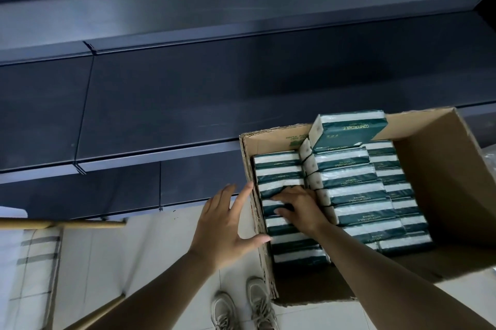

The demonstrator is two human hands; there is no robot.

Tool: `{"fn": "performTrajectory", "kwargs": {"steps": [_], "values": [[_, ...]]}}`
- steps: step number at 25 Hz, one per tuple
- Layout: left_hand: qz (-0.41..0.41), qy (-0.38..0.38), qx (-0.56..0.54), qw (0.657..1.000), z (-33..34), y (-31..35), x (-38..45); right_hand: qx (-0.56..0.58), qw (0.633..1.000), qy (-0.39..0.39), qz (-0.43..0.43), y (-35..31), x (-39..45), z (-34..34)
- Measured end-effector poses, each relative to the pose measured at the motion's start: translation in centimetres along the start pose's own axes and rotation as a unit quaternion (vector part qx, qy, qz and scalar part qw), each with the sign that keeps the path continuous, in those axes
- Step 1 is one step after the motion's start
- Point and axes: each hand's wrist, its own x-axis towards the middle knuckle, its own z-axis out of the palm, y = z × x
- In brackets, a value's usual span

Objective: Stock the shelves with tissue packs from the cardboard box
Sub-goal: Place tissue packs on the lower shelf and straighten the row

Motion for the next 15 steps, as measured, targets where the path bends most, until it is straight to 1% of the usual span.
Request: {"fn": "performTrajectory", "kwargs": {"steps": [2, 5, 9, 13, 15], "values": [[-0.002, 0.004, 0.008, 1.000, -0.3, 0.2, -0.1, -0.007, 1.000, 0.017, -0.022, -0.2, -0.2, -0.3], [-0.013, -0.017, 0.036, 0.999, -1.2, 0.6, -0.4, -0.036, 0.997, 0.051, -0.055, -1.1, -0.7, -1.6], [-0.031, -0.015, 0.098, 0.995, -3.2, 2.2, -0.5, -0.053, 0.989, 0.115, -0.082, -4.6, -2.2, -6.0], [-0.059, 0.049, 0.100, 0.992, -6.2, 5.3, -1.5, -0.032, 0.982, 0.156, -0.101, -8.9, -4.3, -11.4], [-0.052, 0.081, 0.123, 0.988, -8.2, 7.1, -2.1, -0.036, 0.976, 0.178, -0.124, -10.7, -5.9, -14.5]]}}
